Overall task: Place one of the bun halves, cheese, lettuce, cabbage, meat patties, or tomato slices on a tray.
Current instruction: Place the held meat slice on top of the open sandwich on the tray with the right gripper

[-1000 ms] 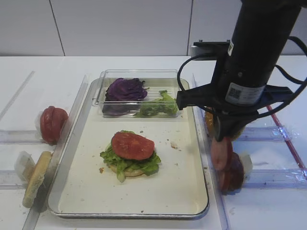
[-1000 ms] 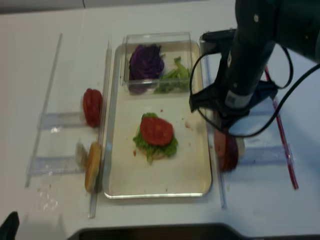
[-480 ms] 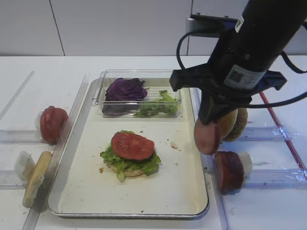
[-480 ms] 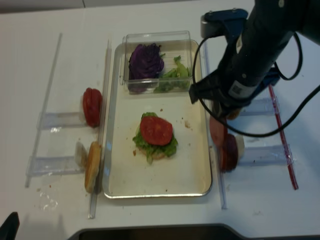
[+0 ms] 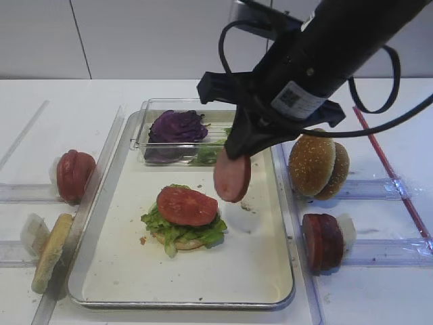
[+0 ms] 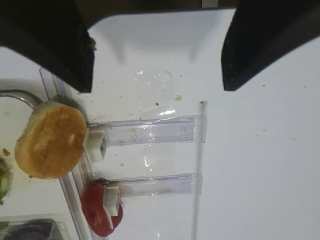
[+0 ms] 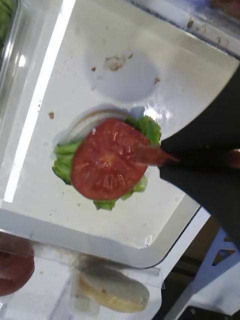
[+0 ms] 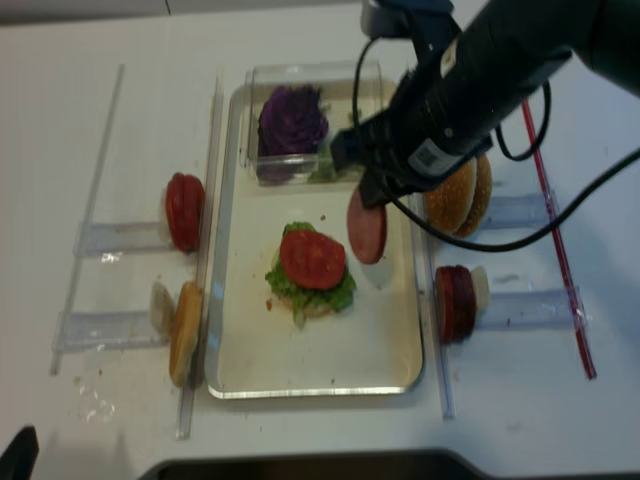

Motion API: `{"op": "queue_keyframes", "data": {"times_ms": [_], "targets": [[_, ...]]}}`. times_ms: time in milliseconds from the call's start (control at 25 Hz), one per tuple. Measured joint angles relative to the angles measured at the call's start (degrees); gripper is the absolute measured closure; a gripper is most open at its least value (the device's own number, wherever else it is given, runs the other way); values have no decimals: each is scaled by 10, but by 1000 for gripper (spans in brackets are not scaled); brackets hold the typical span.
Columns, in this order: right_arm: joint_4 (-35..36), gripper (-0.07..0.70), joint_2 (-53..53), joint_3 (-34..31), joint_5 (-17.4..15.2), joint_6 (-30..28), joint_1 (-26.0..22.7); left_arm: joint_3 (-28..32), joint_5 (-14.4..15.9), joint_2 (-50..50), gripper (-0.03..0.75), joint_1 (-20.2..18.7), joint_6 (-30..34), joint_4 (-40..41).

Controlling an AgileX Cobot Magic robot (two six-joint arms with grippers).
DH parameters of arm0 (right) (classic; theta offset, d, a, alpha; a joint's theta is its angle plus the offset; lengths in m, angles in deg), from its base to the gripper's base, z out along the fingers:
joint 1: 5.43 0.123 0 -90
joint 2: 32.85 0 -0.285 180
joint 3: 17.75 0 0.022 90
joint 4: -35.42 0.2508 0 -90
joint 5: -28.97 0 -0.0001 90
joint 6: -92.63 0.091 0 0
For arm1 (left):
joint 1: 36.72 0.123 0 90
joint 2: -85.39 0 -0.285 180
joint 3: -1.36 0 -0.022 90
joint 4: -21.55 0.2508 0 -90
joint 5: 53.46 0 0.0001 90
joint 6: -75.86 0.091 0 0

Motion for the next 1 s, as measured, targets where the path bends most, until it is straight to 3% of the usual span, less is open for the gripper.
{"op": "queue_keyframes", "data": {"times_ms": [400,560,800,1000], "targets": [[80,552,30,-2,24,-93,-4,0,0,0,226,0,0,0],[131,552,33,-6,16,-130,-40,0,0,0,226,0,0,0],[246,552,37,-6,-39,-243,-116,0,0,0,226,0,0,0],[313,552,66,-6,-99,-308,-133,0,0,0,226,0,0,0]]}}
